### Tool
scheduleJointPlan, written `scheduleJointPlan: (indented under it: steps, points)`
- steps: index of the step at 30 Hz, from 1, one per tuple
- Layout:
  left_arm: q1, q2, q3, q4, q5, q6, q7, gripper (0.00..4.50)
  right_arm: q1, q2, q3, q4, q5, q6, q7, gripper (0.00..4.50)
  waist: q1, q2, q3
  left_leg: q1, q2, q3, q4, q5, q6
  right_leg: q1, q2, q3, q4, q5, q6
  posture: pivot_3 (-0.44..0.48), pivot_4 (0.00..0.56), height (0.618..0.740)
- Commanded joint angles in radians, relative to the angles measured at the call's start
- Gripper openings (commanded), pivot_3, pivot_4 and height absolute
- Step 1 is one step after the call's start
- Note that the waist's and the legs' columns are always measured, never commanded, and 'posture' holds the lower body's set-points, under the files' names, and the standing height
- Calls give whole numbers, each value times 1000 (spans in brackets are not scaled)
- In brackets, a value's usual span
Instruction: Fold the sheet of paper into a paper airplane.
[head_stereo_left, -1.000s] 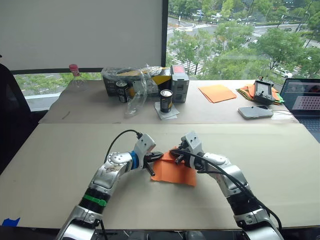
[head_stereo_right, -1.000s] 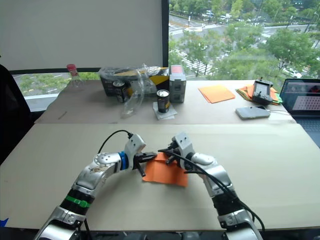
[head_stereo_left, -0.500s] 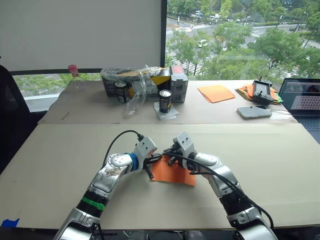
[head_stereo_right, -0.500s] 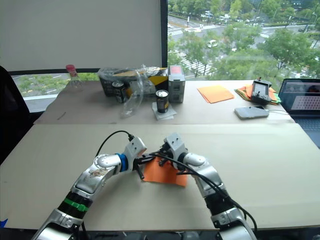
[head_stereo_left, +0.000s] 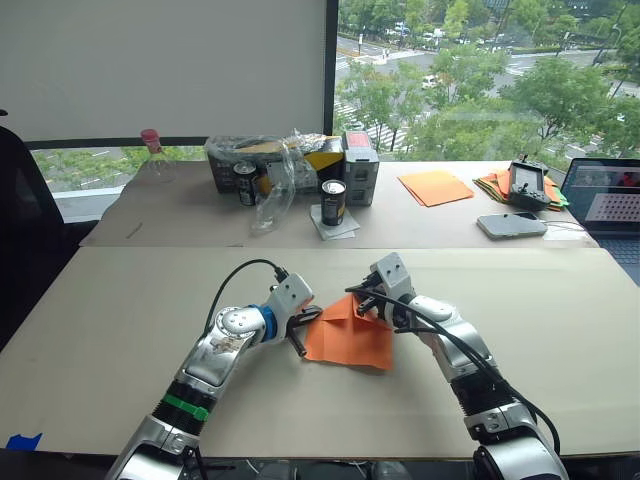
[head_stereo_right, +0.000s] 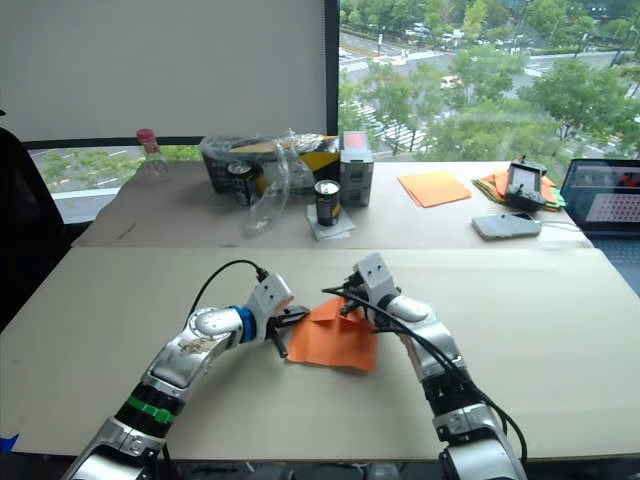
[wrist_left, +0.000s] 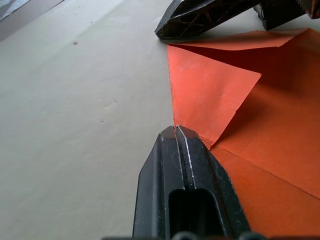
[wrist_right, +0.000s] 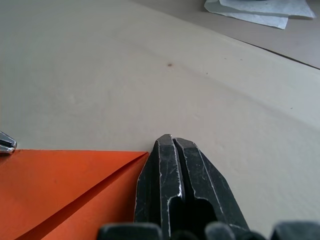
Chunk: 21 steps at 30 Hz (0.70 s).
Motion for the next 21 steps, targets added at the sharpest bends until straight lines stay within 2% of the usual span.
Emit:
scheduleJointPlan:
  steps: [1,6,10,21]
  points:
    - [17,1,-7,27,13,25,3,22,-13,21,-40,-46,41,-70,20,0,0,0,0,0,0,0,0,0,0,0,0,0,0,0,0,0,150,670]
    - [12,-14,3,24,-4,24,-1,22,-1,2,-53,-156,83,-41,72,0,1,0,0,-1,0,0,0,0,0,-1,0,0,0,0,0,0,150,670]
    - [-13,-36,13,16,-21,-2,-10,22,50,-98,38,-207,19,-5,144,0,5,0,0,-1,-1,0,0,0,0,0,0,-1,-1,0,0,0,150,670]
    - [-33,-55,43,14,-76,4,-70,22,134,-73,85,-188,19,73,152,0,-2,0,0,-2,0,0,-1,0,0,-1,0,0,-1,0,0,0,150,670]
